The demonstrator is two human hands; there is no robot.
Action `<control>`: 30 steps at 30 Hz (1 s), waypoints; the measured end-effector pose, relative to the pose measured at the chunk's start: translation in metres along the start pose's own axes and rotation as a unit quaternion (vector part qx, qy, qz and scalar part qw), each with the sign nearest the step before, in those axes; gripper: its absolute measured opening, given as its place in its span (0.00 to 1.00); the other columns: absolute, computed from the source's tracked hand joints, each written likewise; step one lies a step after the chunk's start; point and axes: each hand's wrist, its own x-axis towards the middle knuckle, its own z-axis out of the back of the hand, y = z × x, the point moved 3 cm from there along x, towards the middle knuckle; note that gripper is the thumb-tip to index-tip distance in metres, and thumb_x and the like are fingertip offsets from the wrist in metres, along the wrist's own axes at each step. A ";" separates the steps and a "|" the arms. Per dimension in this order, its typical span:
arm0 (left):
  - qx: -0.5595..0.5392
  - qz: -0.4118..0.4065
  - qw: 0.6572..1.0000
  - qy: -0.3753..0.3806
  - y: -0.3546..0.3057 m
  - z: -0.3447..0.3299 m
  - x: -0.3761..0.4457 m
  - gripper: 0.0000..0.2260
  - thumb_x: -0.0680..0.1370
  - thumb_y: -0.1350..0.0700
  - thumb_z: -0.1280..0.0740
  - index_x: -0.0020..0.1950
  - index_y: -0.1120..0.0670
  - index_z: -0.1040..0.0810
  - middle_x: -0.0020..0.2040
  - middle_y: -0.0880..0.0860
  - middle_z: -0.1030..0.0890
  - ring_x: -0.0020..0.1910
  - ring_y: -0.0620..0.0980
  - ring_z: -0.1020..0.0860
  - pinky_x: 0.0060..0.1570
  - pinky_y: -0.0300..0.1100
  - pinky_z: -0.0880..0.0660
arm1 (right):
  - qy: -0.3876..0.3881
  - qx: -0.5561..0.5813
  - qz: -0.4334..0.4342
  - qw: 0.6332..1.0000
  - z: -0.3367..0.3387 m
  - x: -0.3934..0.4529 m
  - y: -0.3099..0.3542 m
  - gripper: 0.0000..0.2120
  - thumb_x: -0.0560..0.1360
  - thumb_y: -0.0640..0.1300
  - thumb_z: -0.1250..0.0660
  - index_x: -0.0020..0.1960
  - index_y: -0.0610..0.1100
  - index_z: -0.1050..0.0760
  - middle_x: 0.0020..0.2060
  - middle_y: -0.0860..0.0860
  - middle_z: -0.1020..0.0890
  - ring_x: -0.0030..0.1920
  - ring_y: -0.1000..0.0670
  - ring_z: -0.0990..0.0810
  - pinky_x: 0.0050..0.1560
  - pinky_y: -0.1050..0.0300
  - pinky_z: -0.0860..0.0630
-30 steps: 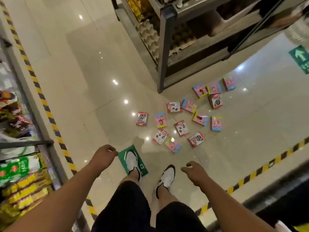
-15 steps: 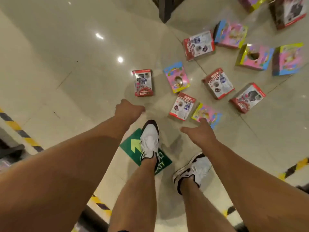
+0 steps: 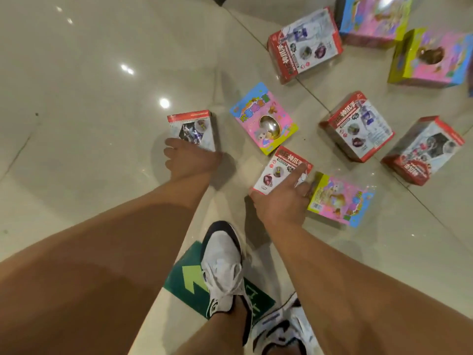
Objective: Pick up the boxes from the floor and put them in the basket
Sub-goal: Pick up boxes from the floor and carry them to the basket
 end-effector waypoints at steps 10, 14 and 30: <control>0.028 -0.107 0.965 0.239 0.092 0.110 -0.079 0.42 0.60 0.40 0.30 0.71 0.52 0.38 0.60 0.56 0.31 0.60 0.62 0.26 0.62 0.58 0.24 | 0.059 0.147 -0.091 0.983 0.041 -0.022 -0.026 0.51 0.70 0.56 0.29 0.81 0.50 0.58 0.68 0.36 0.37 0.67 0.31 0.31 0.65 0.41 0.28; 0.020 -0.095 0.964 0.247 0.123 0.126 -0.092 0.39 0.63 0.42 0.28 0.70 0.51 0.36 0.59 0.55 0.31 0.57 0.60 0.24 0.61 0.58 0.23 | 0.050 -0.019 0.063 0.997 0.057 -0.043 -0.005 0.49 0.68 0.47 0.27 0.80 0.51 0.53 0.75 0.42 0.43 0.73 0.36 0.38 0.65 0.39 0.29; -0.085 -0.112 0.942 0.305 0.113 0.126 -0.084 0.19 0.71 0.45 0.34 0.61 0.48 0.26 0.53 0.51 0.17 0.46 0.50 0.17 0.43 0.45 0.21 | 0.057 -0.119 0.218 0.967 0.075 -0.057 -0.057 0.51 0.66 0.66 0.33 0.80 0.45 0.49 0.67 0.41 0.32 0.64 0.37 0.31 0.61 0.42 0.28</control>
